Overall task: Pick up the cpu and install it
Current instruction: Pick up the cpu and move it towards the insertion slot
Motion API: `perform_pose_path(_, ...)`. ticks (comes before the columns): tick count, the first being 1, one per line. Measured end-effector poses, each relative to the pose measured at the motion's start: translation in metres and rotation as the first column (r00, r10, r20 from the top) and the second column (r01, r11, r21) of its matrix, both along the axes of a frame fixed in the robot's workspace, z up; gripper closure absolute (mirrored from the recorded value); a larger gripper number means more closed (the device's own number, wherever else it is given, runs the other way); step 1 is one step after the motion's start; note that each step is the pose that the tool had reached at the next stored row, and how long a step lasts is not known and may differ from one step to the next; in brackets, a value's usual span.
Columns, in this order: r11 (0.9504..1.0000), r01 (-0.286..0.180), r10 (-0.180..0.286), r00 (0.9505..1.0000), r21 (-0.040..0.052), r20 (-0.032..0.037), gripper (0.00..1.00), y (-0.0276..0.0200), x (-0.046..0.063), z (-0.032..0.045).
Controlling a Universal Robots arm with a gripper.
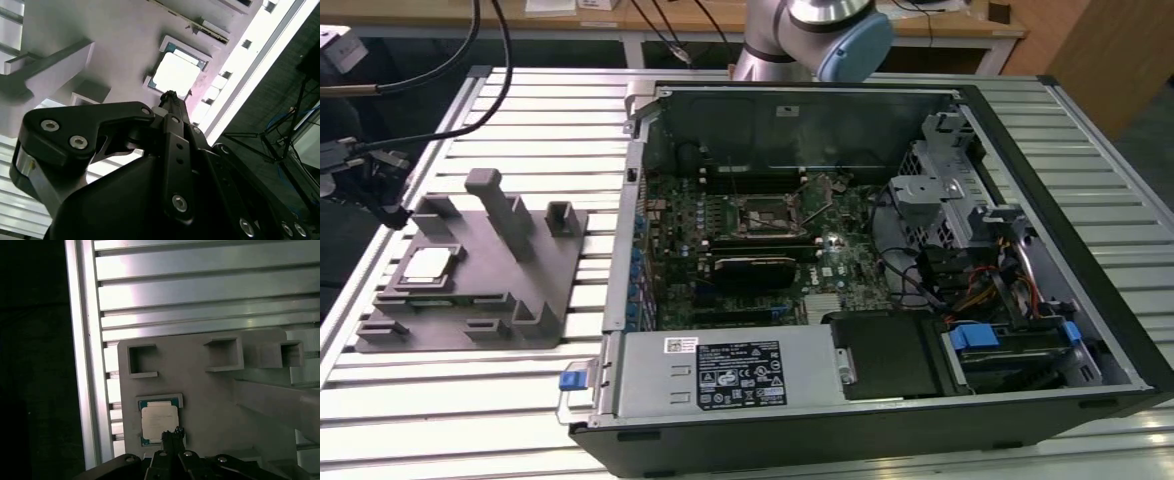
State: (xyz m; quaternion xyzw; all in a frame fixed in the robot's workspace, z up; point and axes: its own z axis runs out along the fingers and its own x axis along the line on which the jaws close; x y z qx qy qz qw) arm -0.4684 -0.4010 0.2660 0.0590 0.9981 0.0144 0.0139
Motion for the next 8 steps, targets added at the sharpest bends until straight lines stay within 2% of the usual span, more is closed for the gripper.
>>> perform_pose_path(8, 1.0, 0.0, 0.0, 1.0, 0.0002, -0.0001, 0.89, -0.0004, -0.003, -0.0144)
